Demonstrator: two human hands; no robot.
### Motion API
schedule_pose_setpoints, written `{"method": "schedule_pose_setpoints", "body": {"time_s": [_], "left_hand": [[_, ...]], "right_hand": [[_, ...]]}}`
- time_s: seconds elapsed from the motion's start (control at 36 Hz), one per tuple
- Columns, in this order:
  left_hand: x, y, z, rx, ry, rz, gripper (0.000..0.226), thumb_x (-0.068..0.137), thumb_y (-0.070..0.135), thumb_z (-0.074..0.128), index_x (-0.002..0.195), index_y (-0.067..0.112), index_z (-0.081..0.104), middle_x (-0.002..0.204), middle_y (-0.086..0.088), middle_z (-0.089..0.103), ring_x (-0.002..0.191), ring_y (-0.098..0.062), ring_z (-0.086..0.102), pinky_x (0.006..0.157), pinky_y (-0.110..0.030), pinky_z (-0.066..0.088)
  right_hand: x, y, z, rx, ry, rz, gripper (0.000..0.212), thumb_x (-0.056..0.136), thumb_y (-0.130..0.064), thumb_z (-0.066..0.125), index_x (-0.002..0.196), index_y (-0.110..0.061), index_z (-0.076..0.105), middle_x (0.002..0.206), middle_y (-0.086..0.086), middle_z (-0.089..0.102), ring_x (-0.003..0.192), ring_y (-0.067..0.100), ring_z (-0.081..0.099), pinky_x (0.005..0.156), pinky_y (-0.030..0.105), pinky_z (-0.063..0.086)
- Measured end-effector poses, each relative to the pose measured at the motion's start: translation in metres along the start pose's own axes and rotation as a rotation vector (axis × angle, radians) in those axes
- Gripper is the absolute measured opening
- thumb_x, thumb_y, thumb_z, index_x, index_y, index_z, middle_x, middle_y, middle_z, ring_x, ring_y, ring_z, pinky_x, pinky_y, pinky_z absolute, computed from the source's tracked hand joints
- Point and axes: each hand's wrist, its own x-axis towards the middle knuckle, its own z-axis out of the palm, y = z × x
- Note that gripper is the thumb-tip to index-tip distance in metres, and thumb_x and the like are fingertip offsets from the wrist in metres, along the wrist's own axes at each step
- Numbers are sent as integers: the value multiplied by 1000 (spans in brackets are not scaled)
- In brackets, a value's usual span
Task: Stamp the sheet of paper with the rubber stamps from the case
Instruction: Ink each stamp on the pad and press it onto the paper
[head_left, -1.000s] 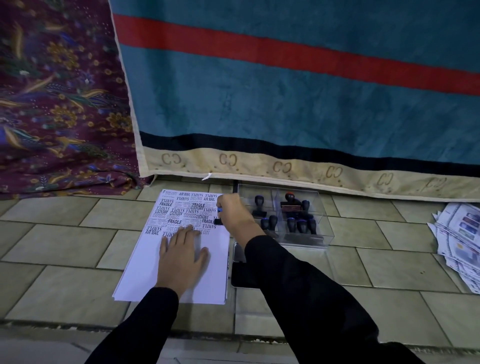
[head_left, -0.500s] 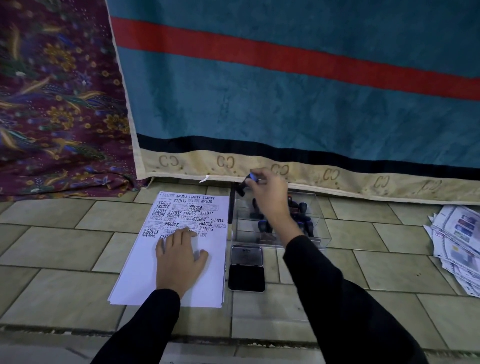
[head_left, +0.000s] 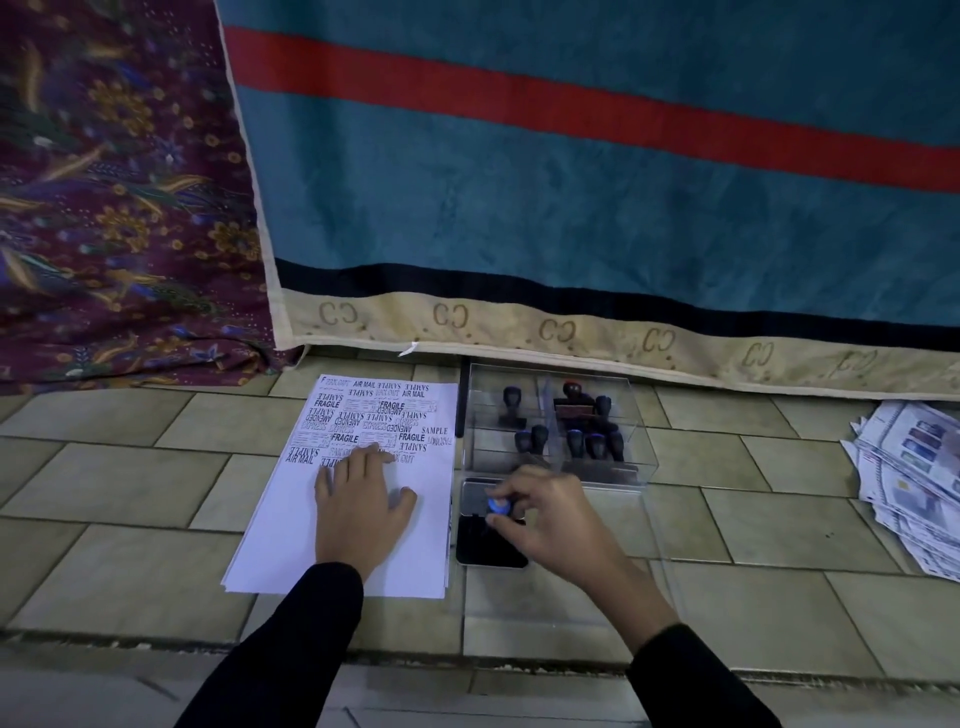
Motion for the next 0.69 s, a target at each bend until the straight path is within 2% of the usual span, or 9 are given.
{"method": "schedule_pose_setpoints", "body": {"time_s": [0.28,0.44,0.58,0.64,0.69], "left_hand": [[0,-1,1,-4,-5,3,50,78,41,41,122,19,51,135,0,50,126,-23,42,114,-48,19],[1,-1,3,7,1,7,50,78,42,42,121,19,52,135,0,50,126,-23,43,114,-49,20],[1,0,3,-4,12,4,48,77,41,46,120,20,52,133,0,51,125,-23,43,113,-48,22],[1,0,3,-12,21,-6,49,75,42,45,119,20,53,132,0,52,124,-22,44,112,-48,22],[1,-1,3,-12,27,-5,50,75,44,45,118,21,53,131,1,52,124,-23,44,113,-49,22]], "right_hand": [[-5,-3,9,-98,-25,-13,14,75,-12,74,88,-7,71,91,6,69,78,18,66,76,32,55],[-4,-1,12,-114,21,33,15,77,-11,73,89,-4,69,95,7,69,79,20,66,77,31,55],[0,-4,9,-181,-54,13,14,78,-12,71,91,-7,68,93,4,68,82,19,64,78,29,53],[9,-7,6,-157,-66,28,12,78,-10,69,90,-7,68,86,0,66,76,16,65,75,23,53],[24,-14,6,-21,4,75,13,78,-7,70,91,-7,69,83,0,66,70,9,66,69,8,52]]}}
